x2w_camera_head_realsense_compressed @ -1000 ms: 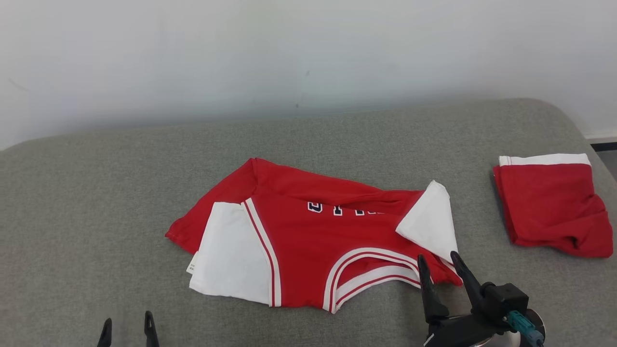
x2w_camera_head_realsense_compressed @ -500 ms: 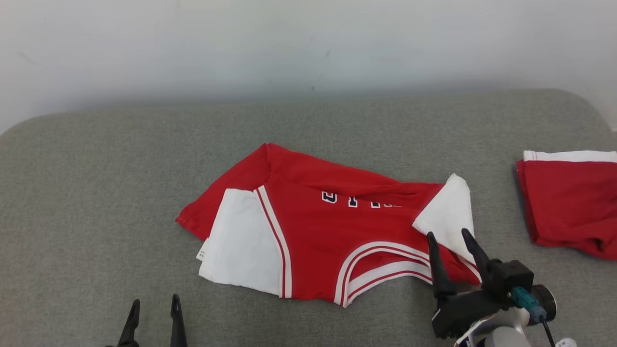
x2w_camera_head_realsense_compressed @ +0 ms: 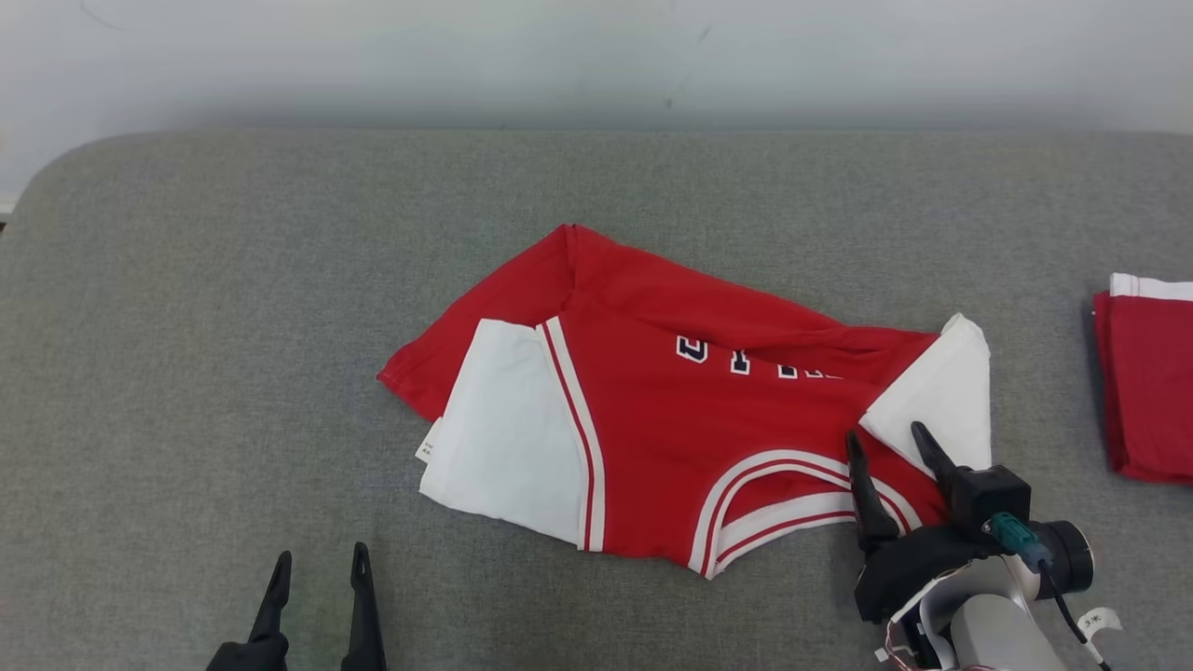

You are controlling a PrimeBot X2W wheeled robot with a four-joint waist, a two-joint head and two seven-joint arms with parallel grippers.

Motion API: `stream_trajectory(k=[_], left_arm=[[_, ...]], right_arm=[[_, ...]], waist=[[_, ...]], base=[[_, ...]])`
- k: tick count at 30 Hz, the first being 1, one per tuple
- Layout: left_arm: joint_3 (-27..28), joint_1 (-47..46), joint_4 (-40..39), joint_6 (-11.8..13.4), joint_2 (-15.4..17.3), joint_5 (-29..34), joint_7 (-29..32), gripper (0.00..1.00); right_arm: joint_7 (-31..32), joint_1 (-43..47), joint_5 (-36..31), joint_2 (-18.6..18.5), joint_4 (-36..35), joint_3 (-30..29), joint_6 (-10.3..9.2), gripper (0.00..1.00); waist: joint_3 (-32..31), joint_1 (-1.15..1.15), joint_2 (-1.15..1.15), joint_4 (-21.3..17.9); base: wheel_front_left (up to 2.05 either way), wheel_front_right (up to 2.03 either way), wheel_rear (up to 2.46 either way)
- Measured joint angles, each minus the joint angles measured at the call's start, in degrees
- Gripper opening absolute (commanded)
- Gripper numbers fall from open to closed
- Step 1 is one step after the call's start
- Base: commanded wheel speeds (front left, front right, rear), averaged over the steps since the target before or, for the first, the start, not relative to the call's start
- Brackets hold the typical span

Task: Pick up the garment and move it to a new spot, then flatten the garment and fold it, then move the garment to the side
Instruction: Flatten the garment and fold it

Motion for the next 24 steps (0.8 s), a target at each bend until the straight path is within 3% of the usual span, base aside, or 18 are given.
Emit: stream_trajectory(k=[9, 10, 12, 13, 14, 16, 24], left_arm=[[-0.12, -0.77, 0.08, 0.21, -0.01, -0.36, 0.0, 1.0], [-0.14, -0.85, 0.12, 0.2, -0.01, -0.41, 0.0, 1.0], [-0.15, -0.96, 0.15, 0.15, -0.01, -0.44, 0.0, 1.0], [-0.14, -0.97, 0.16, 0.14, -0.01, -0.49, 0.0, 1.0], [-0.13, -0.97, 0.18, 0.14, -0.01, -0.49, 0.0, 1.0], [-0.08, -0.97, 0.18, 0.14, -0.01, -0.59, 0.0, 1.0], [0.01, -0.94, 0.25, 0.14, -0.01, -0.91, 0.0, 1.0]], right_arm=[[0.0, -0.86, -1.8, -0.13, 1.82, -1.93, 0.0, 1.0], [0.0, -0.98, -1.9, -0.19, 2.08, -2.11, 0.0, 0.95], [0.0, -1.32, -2.1, -0.29, 2.42, -2.34, 0.0, 0.75], [0.0, -1.46, -2.26, -0.29, 2.45, -2.43, 0.0, 0.48], [0.0, -1.54, -2.3, -0.29, 2.47, -2.5, 0.0, 0.38], [0.0, -1.54, -2.3, -0.29, 2.52, -2.59, 0.0, 0.0], [0.0, -1.93, -2.01, -0.98, -0.89, -3.39, 0.0, 0.0]], waist=[[0.96, 0.0, 0.0, 0.36], [0.97, 0.0, 0.0, 0.33], [0.93, 0.0, 0.0, 0.26], [0.91, 0.0, 0.0, 0.21], [0.88, 0.0, 0.0, 0.18], [0.79, 0.0, 0.0, 0.12], [0.45, 0.0, 0.0, 0.13]], base=[[0.0, 0.0, 0.0], [0.0, 0.0, 0.0], [0.0, 0.0, 0.0], [0.0, 0.0, 0.0], [0.0, 0.0, 0.0], [0.0, 0.0, 0.0], [0.0, 0.0, 0.0]])
